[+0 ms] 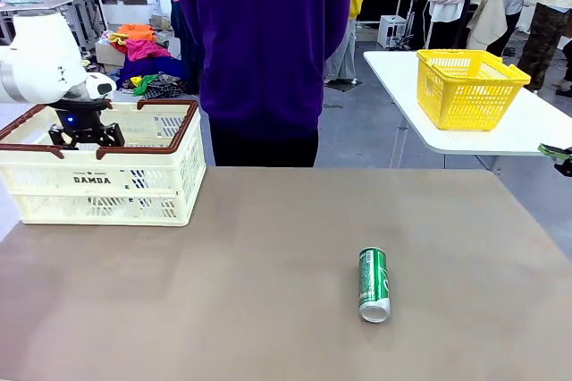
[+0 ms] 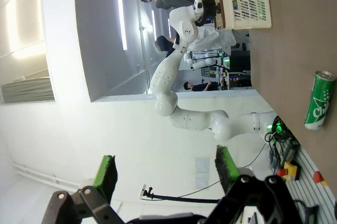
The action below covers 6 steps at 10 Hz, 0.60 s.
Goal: Place the drinks into the Shopping basket.
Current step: Pick up one drink and place it into the Shopping basket.
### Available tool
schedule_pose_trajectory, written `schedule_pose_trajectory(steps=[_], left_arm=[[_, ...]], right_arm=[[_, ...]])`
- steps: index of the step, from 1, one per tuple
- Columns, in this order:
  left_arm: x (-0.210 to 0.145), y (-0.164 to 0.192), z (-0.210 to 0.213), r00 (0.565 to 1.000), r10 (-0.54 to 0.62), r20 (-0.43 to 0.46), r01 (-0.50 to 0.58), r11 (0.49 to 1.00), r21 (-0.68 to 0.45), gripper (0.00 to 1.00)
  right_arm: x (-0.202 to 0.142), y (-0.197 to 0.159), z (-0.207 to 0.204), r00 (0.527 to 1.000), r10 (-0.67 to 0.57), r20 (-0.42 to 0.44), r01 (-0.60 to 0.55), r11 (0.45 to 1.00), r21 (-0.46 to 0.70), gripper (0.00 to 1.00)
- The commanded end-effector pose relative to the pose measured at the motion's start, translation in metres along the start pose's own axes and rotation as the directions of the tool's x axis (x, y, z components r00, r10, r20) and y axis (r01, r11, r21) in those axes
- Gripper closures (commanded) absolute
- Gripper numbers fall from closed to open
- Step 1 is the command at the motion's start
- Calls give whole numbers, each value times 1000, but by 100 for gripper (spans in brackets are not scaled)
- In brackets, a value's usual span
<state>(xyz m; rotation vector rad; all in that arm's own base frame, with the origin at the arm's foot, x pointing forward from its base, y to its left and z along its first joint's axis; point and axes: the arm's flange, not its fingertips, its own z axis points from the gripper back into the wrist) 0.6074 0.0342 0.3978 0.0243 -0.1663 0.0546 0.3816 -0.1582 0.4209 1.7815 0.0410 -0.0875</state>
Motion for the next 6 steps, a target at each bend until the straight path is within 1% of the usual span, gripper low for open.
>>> schedule_pose_trajectory(steps=[1,3,4,5,6], left_arm=[[-5,0,10,1000,3,24,-3,1000,4,0],[-9,-3,37,997,-11,77,13,1000,-20,0],[-12,-4,62,992,-12,123,15,1000,-22,0],[-17,-4,95,991,-2,132,5,1000,-21,0],[-29,-3,143,992,-19,123,30,996,-83,0]], right_arm=[[1,5,2,1000,-13,5,13,1000,14,0],[1,5,2,1000,-13,5,13,1000,14,0],[1,5,2,1000,-13,5,13,1000,14,0],[1,5,2,1000,-13,5,13,1000,14,0],[1,5,2,1000,-13,5,13,1000,14,0]])
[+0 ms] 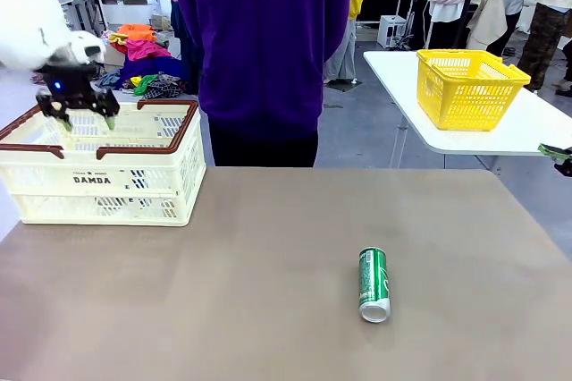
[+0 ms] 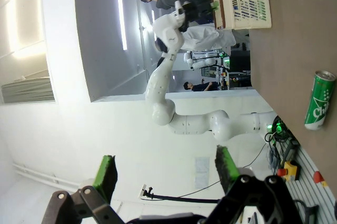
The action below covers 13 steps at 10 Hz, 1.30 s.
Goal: Place the drinks into the Shopping basket.
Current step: Pick up one drink and place it into the Shopping basket.
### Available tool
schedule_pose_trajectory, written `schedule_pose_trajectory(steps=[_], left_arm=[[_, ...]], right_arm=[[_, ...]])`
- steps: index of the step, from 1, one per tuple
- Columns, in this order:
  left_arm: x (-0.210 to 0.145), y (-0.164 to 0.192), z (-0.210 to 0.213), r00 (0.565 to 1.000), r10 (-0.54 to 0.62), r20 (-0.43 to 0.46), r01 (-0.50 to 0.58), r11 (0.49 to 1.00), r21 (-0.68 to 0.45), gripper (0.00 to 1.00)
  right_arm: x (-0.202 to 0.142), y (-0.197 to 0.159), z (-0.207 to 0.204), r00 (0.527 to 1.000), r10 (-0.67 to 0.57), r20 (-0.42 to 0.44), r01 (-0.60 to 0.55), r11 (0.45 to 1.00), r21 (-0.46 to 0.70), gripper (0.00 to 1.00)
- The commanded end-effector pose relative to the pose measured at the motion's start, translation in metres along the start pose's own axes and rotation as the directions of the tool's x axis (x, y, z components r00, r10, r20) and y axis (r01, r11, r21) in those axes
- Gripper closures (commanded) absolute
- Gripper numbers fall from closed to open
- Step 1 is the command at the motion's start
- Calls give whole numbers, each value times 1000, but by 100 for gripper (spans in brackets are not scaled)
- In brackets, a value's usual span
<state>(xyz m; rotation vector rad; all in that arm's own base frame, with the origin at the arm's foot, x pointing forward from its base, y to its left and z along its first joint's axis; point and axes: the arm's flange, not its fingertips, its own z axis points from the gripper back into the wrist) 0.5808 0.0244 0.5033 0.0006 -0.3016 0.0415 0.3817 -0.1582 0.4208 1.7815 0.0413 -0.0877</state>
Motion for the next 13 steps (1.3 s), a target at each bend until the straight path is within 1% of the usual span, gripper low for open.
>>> schedule_pose_trajectory(steps=[1,2,3,4,5,6,7,8,9,10,11,12,13], left_arm=[[-25,7,81,1000,25,5,-25,994,-109,0],[-34,20,116,997,65,29,-60,987,-152,0],[-46,37,141,998,50,-42,-59,964,-260,0],[-58,51,154,980,171,-96,-195,916,-352,0],[-81,66,161,964,136,-227,-238,818,-524,0],[-115,79,155,950,149,-275,-296,710,-639,0],[-147,92,144,950,137,-282,-304,623,-721,0],[-173,109,130,948,148,-281,-316,520,-794,0],[-183,126,107,927,168,-334,-374,438,-817,0],[-184,148,81,898,173,-404,-439,300,-847,0],[-182,160,53,900,98,-425,-436,186,-880,0],[-166,159,38,888,163,-429,-457,221,-862,0],[-202,151,74,904,164,-395,-427,298,-853,0]], right_arm=[[0,5,2,1000,-13,6,13,1000,14,0],[0,5,2,1000,-13,6,13,1000,14,0],[0,5,2,1000,-13,6,13,1000,14,0],[0,5,2,1000,-13,6,13,1000,14,0],[0,5,2,1000,-13,6,13,1000,14,0],[0,5,2,1000,-13,6,13,1000,14,0],[0,5,2,1000,-13,6,13,1000,14,0],[0,5,2,1000,-13,6,13,1000,14,0],[0,5,2,1000,-13,6,13,1000,14,0],[0,5,2,1000,-13,6,13,1000,14,0],[0,5,2,1000,-13,6,13,1000,14,0],[0,5,2,1000,-13,6,13,1000,14,0],[0,5,2,1000,-13,6,13,1000,14,0]])
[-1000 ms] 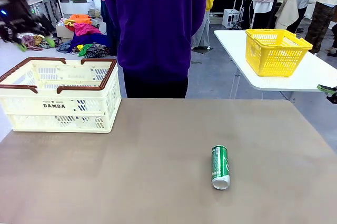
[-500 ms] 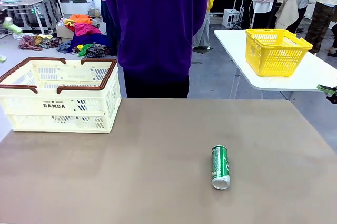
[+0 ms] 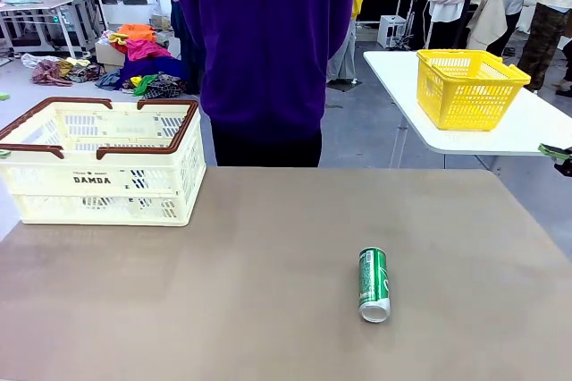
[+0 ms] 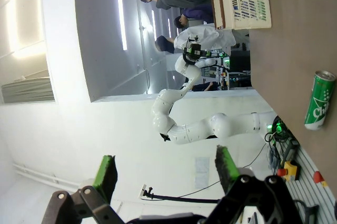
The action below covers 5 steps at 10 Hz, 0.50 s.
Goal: Place the drinks into the Shopping basket.
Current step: Pick up one drink and place it into the Shopping basket.
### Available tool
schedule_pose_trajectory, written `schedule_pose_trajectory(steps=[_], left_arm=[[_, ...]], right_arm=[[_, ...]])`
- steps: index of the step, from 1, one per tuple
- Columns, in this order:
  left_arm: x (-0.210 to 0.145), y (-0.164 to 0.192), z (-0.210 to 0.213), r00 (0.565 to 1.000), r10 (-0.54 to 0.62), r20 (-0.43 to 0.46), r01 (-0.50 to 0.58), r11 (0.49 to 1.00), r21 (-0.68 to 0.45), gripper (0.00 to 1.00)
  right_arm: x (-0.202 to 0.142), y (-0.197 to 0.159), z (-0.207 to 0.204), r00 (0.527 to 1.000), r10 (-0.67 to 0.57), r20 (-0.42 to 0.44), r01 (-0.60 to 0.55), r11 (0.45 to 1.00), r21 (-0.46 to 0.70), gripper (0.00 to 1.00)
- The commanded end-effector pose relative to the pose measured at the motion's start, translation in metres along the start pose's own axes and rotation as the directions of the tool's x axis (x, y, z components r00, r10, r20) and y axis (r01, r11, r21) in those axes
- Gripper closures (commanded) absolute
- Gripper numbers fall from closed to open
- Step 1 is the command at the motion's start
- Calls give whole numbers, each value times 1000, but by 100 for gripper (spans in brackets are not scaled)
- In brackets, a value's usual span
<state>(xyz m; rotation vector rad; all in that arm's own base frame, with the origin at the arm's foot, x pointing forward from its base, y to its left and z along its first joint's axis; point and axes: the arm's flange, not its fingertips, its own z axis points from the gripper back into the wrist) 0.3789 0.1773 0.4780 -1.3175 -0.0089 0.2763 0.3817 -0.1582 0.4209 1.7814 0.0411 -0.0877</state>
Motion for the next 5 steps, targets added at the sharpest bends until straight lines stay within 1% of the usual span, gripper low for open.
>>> schedule_pose_trajectory(steps=[1,5], left_arm=[[-26,-32,1,999,-39,7,39,997,59,0],[-26,-32,1,999,-39,7,39,997,59,0]], right_arm=[[0,5,2,1000,-13,5,13,1000,14,0],[0,5,2,1000,-13,5,13,1000,14,0]])
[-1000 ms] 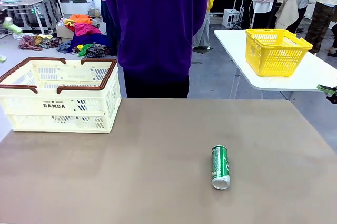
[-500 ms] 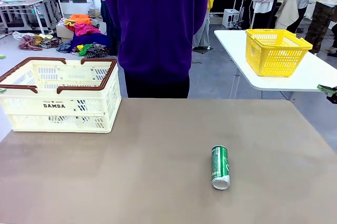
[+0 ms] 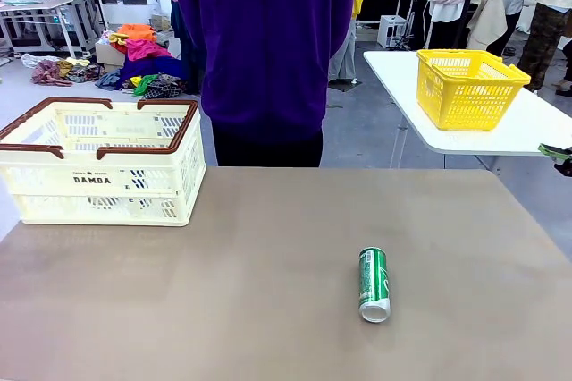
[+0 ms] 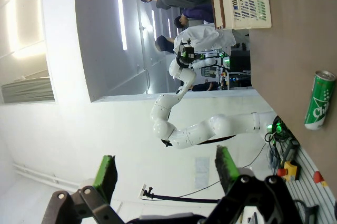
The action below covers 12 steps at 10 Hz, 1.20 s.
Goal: Place the drinks into the Shopping basket.
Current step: Pick up one drink and place it into the Shopping basket.
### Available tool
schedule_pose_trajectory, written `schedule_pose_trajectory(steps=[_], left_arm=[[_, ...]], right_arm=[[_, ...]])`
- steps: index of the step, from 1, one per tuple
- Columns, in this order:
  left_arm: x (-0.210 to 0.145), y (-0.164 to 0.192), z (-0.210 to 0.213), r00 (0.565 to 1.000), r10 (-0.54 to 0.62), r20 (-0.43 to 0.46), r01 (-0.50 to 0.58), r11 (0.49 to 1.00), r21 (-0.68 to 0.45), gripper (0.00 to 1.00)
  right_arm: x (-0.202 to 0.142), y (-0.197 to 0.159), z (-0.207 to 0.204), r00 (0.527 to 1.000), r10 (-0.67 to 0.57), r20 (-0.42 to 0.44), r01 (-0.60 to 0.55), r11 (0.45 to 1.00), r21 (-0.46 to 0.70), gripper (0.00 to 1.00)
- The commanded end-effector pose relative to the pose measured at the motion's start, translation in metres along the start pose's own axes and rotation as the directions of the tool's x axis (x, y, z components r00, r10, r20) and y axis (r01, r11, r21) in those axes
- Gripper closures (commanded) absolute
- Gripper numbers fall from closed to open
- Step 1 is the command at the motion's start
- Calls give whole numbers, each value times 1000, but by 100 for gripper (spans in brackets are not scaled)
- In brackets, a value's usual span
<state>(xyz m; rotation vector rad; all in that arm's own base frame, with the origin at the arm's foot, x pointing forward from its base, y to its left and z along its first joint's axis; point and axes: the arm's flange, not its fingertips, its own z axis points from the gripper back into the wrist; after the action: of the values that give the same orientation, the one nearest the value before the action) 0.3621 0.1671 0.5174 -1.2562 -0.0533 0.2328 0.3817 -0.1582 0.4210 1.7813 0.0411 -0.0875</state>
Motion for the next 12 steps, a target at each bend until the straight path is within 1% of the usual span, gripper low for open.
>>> schedule_pose_trajectory(steps=[1,10,11,12], left_arm=[[-2,4,-2,1000,22,-7,-22,1000,2,0],[1,4,-2,1000,10,-4,-10,1000,-1,0],[-10,-25,-34,994,95,45,-99,991,85,0],[-29,-58,-80,1000,16,-26,-10,976,218,0]], right_arm=[[0,5,2,1000,-13,5,13,1000,14,0],[0,5,2,1000,-13,5,13,1000,14,0],[0,5,2,1000,-13,5,13,1000,14,0],[0,5,2,1000,-13,5,13,1000,14,0]])
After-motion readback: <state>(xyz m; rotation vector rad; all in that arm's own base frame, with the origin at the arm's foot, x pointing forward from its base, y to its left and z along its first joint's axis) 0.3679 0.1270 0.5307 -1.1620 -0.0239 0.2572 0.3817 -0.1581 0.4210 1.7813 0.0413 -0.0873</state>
